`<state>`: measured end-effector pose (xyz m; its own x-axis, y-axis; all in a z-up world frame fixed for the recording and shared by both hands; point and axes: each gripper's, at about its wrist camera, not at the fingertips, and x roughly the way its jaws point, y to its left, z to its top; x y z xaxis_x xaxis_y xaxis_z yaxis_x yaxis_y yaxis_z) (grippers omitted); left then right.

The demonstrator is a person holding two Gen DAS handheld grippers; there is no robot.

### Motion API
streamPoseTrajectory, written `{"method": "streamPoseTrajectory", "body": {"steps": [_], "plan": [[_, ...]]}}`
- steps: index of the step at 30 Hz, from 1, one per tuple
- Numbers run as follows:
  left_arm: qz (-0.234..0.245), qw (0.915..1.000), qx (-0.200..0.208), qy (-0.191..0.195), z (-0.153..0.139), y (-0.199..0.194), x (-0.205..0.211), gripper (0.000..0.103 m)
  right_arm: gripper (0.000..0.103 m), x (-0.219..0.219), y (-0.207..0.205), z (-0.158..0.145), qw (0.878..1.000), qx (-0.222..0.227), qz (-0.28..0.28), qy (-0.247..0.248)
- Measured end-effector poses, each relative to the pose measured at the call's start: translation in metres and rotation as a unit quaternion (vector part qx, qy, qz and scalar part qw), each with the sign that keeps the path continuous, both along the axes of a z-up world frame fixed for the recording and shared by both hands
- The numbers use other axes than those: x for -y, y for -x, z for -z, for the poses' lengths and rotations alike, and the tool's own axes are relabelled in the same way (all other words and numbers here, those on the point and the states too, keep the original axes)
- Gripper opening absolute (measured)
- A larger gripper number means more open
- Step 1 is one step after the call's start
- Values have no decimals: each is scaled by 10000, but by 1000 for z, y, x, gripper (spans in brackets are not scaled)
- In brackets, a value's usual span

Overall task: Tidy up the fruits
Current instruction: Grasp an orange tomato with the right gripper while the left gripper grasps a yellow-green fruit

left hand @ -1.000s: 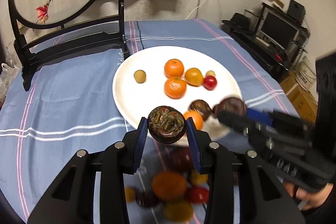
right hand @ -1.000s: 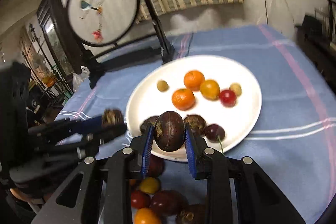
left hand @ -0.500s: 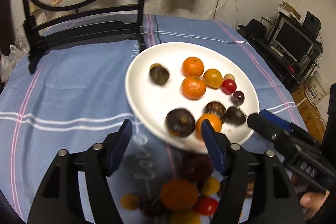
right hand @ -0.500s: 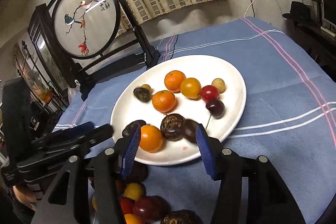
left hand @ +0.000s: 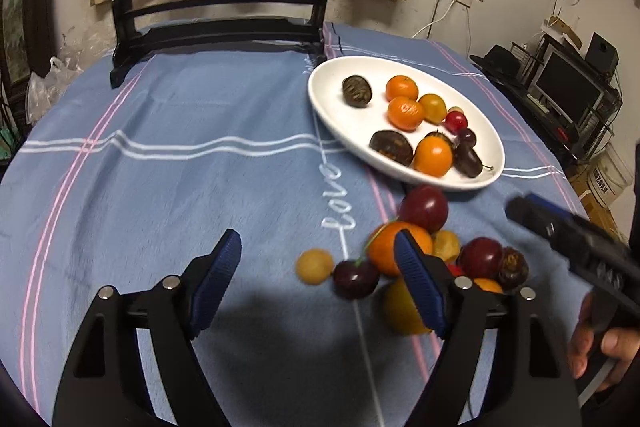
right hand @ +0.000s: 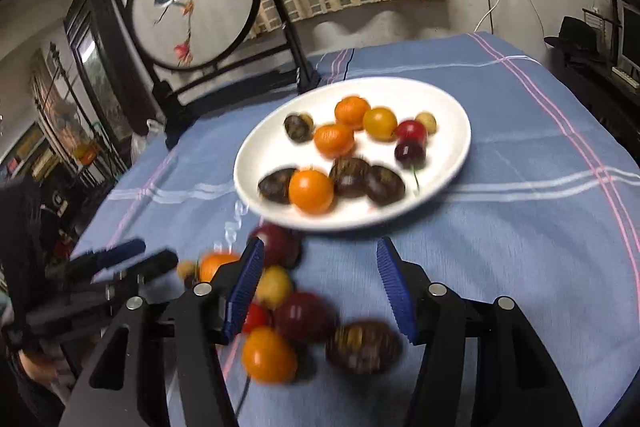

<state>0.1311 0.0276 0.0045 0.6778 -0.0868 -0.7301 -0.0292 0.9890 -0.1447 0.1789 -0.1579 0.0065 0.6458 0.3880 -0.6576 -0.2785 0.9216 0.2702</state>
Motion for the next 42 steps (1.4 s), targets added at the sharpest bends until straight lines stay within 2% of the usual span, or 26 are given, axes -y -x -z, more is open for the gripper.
{"method": "streamPoseTrajectory", "body": {"steps": [5, 11, 17, 25, 26, 27, 28, 32, 37, 42], "plan": [[-34, 10000, -36, 67, 5, 6, -7, 77, 59, -3, 35, 9, 9997, -134, -161, 126], [-37, 9999, 91, -114, 3, 14, -7, 78, 59, -13, 64, 10, 9976, -260, -428, 469], [-79, 9998, 161, -79, 1, 18, -12, 80, 60, -23, 73, 18, 9936, -424, -599, 857], [18, 9999, 152, 33, -1, 19, -12, 84, 59, -48, 50, 31, 9879, -601, -784, 1194], [25, 9999, 152, 40, -1, 19, -12, 84, 57, -50, 47, 32, 9879, -614, -773, 1198], [47, 9999, 154, 35, -1, 19, -11, 84, 42, -52, 42, 34, 9883, -626, -731, 1187], [63, 9999, 154, 28, -1, 19, -11, 84, 34, -54, 38, 35, 9882, -645, -695, 1201], [214, 9998, 38, -18, 2, 18, -5, 84, 35, -49, 39, 32, 9906, -607, -657, 1040], [655, 9978, -90, -65, 7, 25, 16, 84, 35, -30, 53, 24, 9938, -494, -572, 813], [1111, 9924, -334, -401, 17, 26, 48, 84, 35, -13, 65, 17, 9948, -405, -587, 727]]}}
